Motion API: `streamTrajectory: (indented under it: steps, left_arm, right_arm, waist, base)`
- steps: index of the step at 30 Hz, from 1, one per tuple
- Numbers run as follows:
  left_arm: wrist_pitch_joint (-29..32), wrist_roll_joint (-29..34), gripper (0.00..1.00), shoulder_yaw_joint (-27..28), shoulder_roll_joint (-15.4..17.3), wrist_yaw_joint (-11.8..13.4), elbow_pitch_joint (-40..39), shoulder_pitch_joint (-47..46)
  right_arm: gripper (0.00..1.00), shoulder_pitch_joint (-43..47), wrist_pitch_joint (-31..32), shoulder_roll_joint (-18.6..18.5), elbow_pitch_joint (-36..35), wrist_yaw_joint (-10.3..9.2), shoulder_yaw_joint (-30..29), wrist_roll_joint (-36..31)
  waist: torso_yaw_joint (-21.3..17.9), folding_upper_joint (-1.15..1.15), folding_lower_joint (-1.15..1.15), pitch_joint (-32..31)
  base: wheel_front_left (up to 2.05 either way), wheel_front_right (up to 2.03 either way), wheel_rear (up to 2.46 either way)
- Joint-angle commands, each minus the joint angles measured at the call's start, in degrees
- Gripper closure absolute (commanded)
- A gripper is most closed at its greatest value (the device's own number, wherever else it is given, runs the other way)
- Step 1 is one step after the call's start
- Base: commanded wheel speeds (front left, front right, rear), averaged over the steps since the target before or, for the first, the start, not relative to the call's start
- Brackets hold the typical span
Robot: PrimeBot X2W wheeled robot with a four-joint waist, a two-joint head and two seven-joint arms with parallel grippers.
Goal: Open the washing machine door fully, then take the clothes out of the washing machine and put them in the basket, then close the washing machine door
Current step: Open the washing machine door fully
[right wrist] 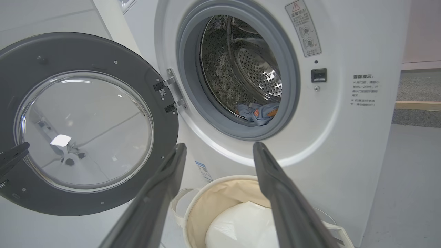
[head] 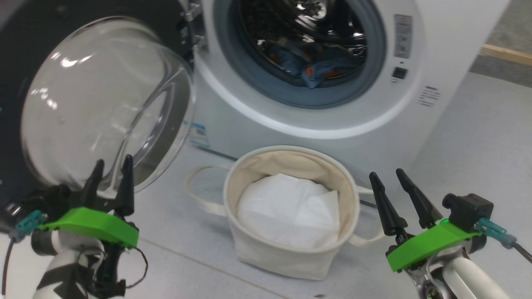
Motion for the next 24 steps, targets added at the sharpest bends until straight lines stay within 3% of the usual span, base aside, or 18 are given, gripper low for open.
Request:
streamTrajectory:
  steps: [1, 12, 24]
  left_arm:
    - [0.4, -0.3, 0.00, 1.5, 1.5, -0.3, -3.2, -1.0]
    - [0.5, -0.1, 0.00, 0.2, 1.9, 0.2, -8.6, 3.8]
    - [-0.7, -0.4, 0.00, 1.2, 2.7, 1.7, -8.9, 7.8]
  right_arm:
    - [0.00, 0.5, -0.7, -0.3, -2.1, 0.25, -0.1, -0.4]
    - [0.00, 1.8, -0.8, -0.3, -3.0, 0.25, -3.2, -0.2]
    - [0.00, 2.7, -0.5, -1.0, -3.9, 0.25, -6.7, -1.5]
  waist:
    - [-3.3, 0.00, 0.00, -0.9]
    - [-13.3, 0.00, 0.00, -2.1]
    - [-19.8, 0.00, 0.00, -3.4]
  base:
    - [0.00, 0.00, 0.00]
    - [0.00, 0.00, 0.00]
    - [0.00, 0.00, 0.00]
